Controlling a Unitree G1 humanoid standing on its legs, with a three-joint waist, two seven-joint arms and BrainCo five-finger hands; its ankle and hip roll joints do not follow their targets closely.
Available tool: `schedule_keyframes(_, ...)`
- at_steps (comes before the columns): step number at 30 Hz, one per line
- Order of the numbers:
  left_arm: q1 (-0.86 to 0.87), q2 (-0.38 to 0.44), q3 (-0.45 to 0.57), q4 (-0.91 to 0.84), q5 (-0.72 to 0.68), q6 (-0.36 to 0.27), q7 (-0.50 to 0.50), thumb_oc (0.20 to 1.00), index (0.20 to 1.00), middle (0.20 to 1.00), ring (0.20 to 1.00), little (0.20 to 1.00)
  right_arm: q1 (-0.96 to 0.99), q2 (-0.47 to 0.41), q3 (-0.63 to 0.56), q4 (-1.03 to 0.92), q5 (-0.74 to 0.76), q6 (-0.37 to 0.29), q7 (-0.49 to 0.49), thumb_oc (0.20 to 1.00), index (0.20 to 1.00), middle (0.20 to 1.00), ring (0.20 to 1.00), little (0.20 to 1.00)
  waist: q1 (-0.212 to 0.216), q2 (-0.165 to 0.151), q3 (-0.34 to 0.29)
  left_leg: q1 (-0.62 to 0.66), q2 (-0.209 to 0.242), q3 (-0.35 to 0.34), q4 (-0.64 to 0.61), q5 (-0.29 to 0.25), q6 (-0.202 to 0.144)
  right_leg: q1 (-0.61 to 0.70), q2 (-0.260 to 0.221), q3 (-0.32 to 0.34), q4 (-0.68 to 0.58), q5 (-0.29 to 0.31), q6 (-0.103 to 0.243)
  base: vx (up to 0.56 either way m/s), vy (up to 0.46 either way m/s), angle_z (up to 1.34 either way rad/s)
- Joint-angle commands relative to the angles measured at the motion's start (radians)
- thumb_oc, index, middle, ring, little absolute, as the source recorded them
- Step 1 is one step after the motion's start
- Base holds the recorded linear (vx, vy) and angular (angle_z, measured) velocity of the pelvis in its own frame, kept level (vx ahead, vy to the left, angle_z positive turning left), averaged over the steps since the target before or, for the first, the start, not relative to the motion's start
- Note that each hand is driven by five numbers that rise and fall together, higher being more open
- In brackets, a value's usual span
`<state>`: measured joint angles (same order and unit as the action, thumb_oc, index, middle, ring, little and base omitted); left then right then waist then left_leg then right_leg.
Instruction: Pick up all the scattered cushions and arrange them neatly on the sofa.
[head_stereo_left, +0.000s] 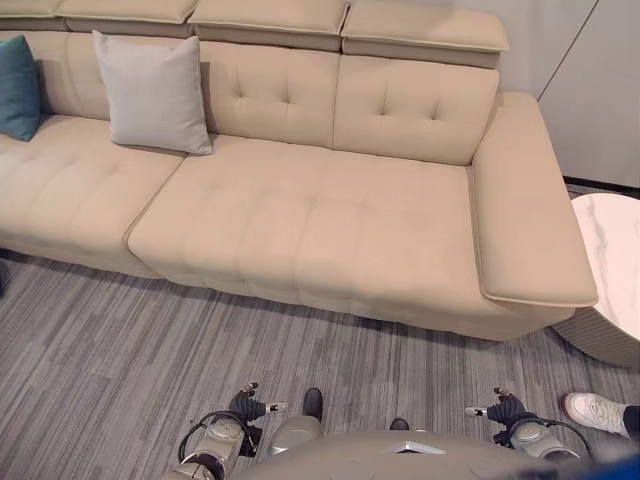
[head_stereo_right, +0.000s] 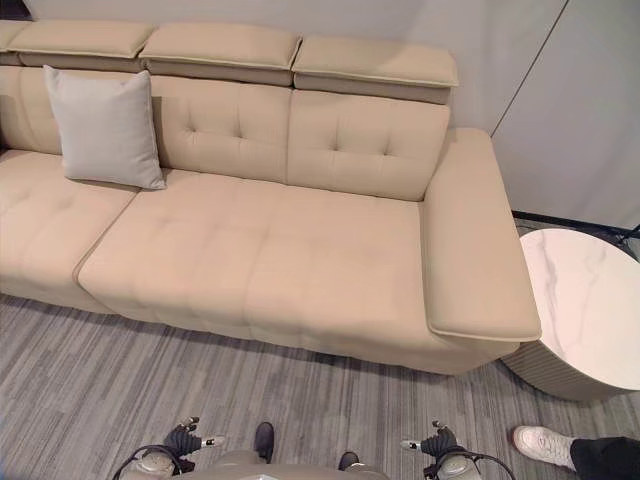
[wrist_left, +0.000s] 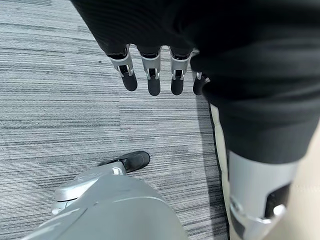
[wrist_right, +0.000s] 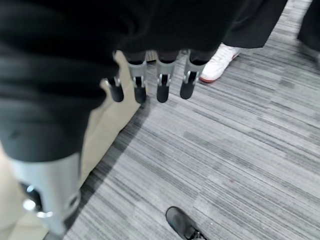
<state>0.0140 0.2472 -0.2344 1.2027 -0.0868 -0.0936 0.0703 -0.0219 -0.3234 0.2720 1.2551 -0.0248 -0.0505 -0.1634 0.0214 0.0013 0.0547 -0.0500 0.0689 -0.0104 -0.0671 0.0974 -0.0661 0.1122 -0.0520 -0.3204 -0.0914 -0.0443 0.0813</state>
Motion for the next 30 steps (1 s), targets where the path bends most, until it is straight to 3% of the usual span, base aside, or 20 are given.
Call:
schedule_keyframes(1,-0.077,0.009,0.003,0.062,0.027,-0.008,-0.010,1.000,1.000,1.000,1.000,1.000,-0.026,-0.007,-0.006,-0.013,-0.014,-0.014,-0.012,1.000,1.000,1.000,1.000,1.000,0.025,-0.059,0.026,0.029,-0.009,0.035,-0.001,-0.043,-0.052,-0.058,-0.040,0.000,0.031,0.032,0.061,-0.02,-0.033,0.02)
schedule_keyframes(9,-0.104,0.011,0.003,0.058,0.003,-0.010,-0.007,1.000,1.000,1.000,1.000,1.000,-0.049,-0.027,-0.019,-0.031,0.001,-0.017,-0.027,1.000,1.000,1.000,1.000,1.000,0.043,-0.046,0.060,-0.094,-0.022,-0.039,0.069,-0.006,-0.078,-0.074,-0.046,-0.085,0.030,0.016,0.041,-0.09,-0.030,0.63)
schedule_keyframes(10,-0.106,0.010,0.005,0.058,0.003,-0.010,-0.006,1.000,1.000,1.000,1.000,1.000,-0.053,-0.032,-0.022,-0.035,0.001,-0.016,-0.027,1.000,1.000,1.000,1.000,1.000,0.043,-0.048,0.066,-0.112,-0.024,-0.019,0.099,-0.017,-0.071,-0.078,-0.054,-0.098,0.032,0.020,0.040,-0.14,0.010,0.69)
schedule_keyframes(11,-0.102,0.009,0.015,0.063,0.005,-0.007,-0.005,1.000,1.000,1.000,1.000,1.000,-0.054,-0.037,-0.025,-0.041,-0.001,-0.012,-0.027,1.000,1.000,1.000,1.000,1.000,0.033,-0.058,0.066,-0.118,-0.016,0.076,0.150,-0.057,-0.041,-0.086,-0.068,-0.125,0.034,0.024,0.037,-0.16,0.027,0.67)
schedule_keyframes(12,-0.097,0.008,0.023,0.065,0.008,-0.005,-0.005,1.000,1.000,1.000,1.000,1.000,-0.054,-0.037,-0.026,-0.043,-0.002,-0.012,-0.026,1.000,1.000,1.000,1.000,1.000,0.027,-0.062,0.065,-0.115,-0.010,0.121,0.182,-0.082,-0.031,-0.089,-0.076,-0.137,0.031,0.028,0.037,-0.09,0.041,1.01)
schedule_keyframes(13,-0.090,0.009,0.038,0.072,0.013,-0.001,-0.005,1.000,1.000,1.000,1.000,1.000,-0.052,-0.035,-0.025,-0.045,-0.001,-0.011,-0.021,1.000,1.000,1.000,1.000,1.000,0.015,-0.065,0.058,-0.081,0.008,0.203,0.227,-0.150,-0.030,-0.085,-0.081,-0.157,0.028,0.016,0.037,-0.02,0.068,1.34)
schedule_keyframes(15,-0.078,0.008,0.058,0.074,0.014,0.005,-0.006,1.000,1.000,1.000,1.000,1.000,-0.049,-0.021,-0.015,-0.031,-0.022,-0.001,-0.007,1.000,1.000,1.000,1.000,1.000,0.015,-0.061,0.049,-0.054,-0.001,0.244,0.196,-0.170,-0.018,-0.077,-0.089,-0.193,0.048,0.017,0.043,0.11,0.212,1.33)
schedule_keyframes(16,-0.080,0.018,0.062,0.070,0.008,0.005,-0.007,1.000,1.000,1.000,1.000,1.000,-0.046,-0.006,-0.007,-0.024,-0.028,0.004,-0.003,1.000,1.000,1.000,1.000,1.000,0.027,-0.074,0.046,-0.045,-0.017,0.216,0.183,-0.168,-0.009,-0.068,-0.103,-0.205,0.089,0.002,0.042,0.24,0.414,1.39)
schedule_keyframes(17,-0.085,0.040,0.082,0.054,-0.013,0.001,-0.004,1.000,1.000,1.000,1.000,1.000,-0.050,0.014,0.006,-0.032,-0.041,0.005,0.009,1.000,1.000,1.000,1.000,1.000,0.049,-0.082,0.052,-0.007,-0.052,0.156,0.127,-0.172,0.027,-0.119,-0.149,-0.195,0.277,-0.014,0.050,0.09,0.375,1.54)
schedule_keyframes(18,-0.096,0.055,0.083,0.052,-0.028,-0.002,0.000,1.000,1.000,1.000,1.000,1.000,-0.065,0.019,0.013,-0.037,-0.048,0.005,0.013,1.000,1.000,1.000,1.000,1.000,0.041,-0.078,0.068,-0.013,-0.066,0.118,0.107,-0.139,0.045,-0.189,-0.155,-0.125,0.366,0.011,0.050,0.03,0.295,1.45)
schedule_keyframes(19,-0.096,0.055,0.083,0.052,-0.028,-0.002,0.000,1.000,1.000,1.000,1.000,1.000,-0.065,0.019,0.013,-0.037,-0.048,0.005,0.013,1.000,1.000,1.000,1.000,1.000,0.041,-0.078,0.067,-0.013,-0.066,0.118,0.107,-0.139,0.045,-0.190,-0.155,-0.125,0.367,0.011,0.050,-0.01,0.089,1.12)
schedule_keyframes(21,-0.099,0.065,0.076,0.055,-0.034,-0.011,0.012,1.000,1.000,1.000,1.000,1.000,-0.058,0.030,0.020,-0.042,-0.045,0.000,0.012,1.000,1.000,1.000,1.000,1.000,0.023,-0.079,0.060,0.001,-0.085,0.029,0.070,-0.121,0.045,-0.220,-0.052,0.068,0.341,-0.034,0.044,0.10,-0.018,0.86)
schedule_keyframes(22,-0.100,0.065,0.076,0.055,-0.034,-0.011,0.012,1.000,1.000,1.000,1.000,1.000,-0.058,0.030,0.020,-0.042,-0.045,0.000,0.012,1.000,1.000,1.000,1.000,1.000,0.022,-0.078,0.058,-0.001,-0.084,0.028,0.070,-0.119,0.045,-0.222,-0.052,0.067,0.338,-0.032,0.043,0.11,-0.021,0.94)
schedule_keyframes(24,-0.104,0.069,0.066,0.052,-0.033,-0.020,0.020,1.000,1.000,1.000,1.000,1.000,-0.047,0.027,0.023,-0.038,-0.036,0.006,0.009,1.000,1.000,1.000,1.000,1.000,0.002,-0.086,0.062,0.007,-0.114,-0.057,0.053,-0.107,0.040,-0.233,0.014,0.221,0.273,-0.031,0.056,0.12,-0.040,1.26)
schedule_keyframes(26,-0.110,0.078,0.058,0.058,-0.027,-0.022,0.022,1.000,1.000,1.000,1.000,1.000,-0.036,0.023,0.020,-0.033,-0.024,0.011,0.011,1.000,1.000,1.000,1.000,1.000,-0.013,-0.099,0.069,0.005,-0.141,-0.119,0.048,-0.101,0.035,-0.220,0.040,0.321,0.216,-0.025,0.040,0.05,-0.038,0.99)
schedule_keyframes(27,-0.111,0.078,0.058,0.058,-0.027,-0.022,0.022,1.000,1.000,1.000,1.000,1.000,-0.036,0.023,0.020,-0.033,-0.024,0.011,0.011,1.000,1.000,1.000,1.000,1.000,-0.014,-0.099,0.067,0.002,-0.141,-0.119,0.048,-0.100,0.035,-0.222,0.040,0.321,0.214,-0.023,0.040,-0.01,-0.119,1.52)
schedule_keyframes(28,-0.110,0.084,0.068,0.068,-0.032,-0.025,0.025,1.000,1.000,1.000,1.000,1.000,-0.031,0.023,0.024,-0.029,-0.033,0.018,0.010,1.000,1.000,1.000,1.000,1.000,0.003,-0.113,0.065,-0.008,-0.149,-0.138,0.041,-0.095,0.015,-0.212,0.012,0.264,0.180,0.000,0.042,-0.01,-0.199,1.71)
schedule_keyframes(30,-0.100,0.085,0.074,0.069,-0.034,-0.025,0.025,1.000,1.000,1.000,1.000,1.000,-0.031,0.027,0.034,-0.043,-0.033,0.010,0.009,1.000,1.000,1.000,1.000,1.000,-0.001,-0.120,0.067,-0.025,-0.145,-0.157,0.049,-0.089,0.002,-0.185,0.021,0.249,0.140,-0.001,0.041,-0.01,-0.240,1.29)
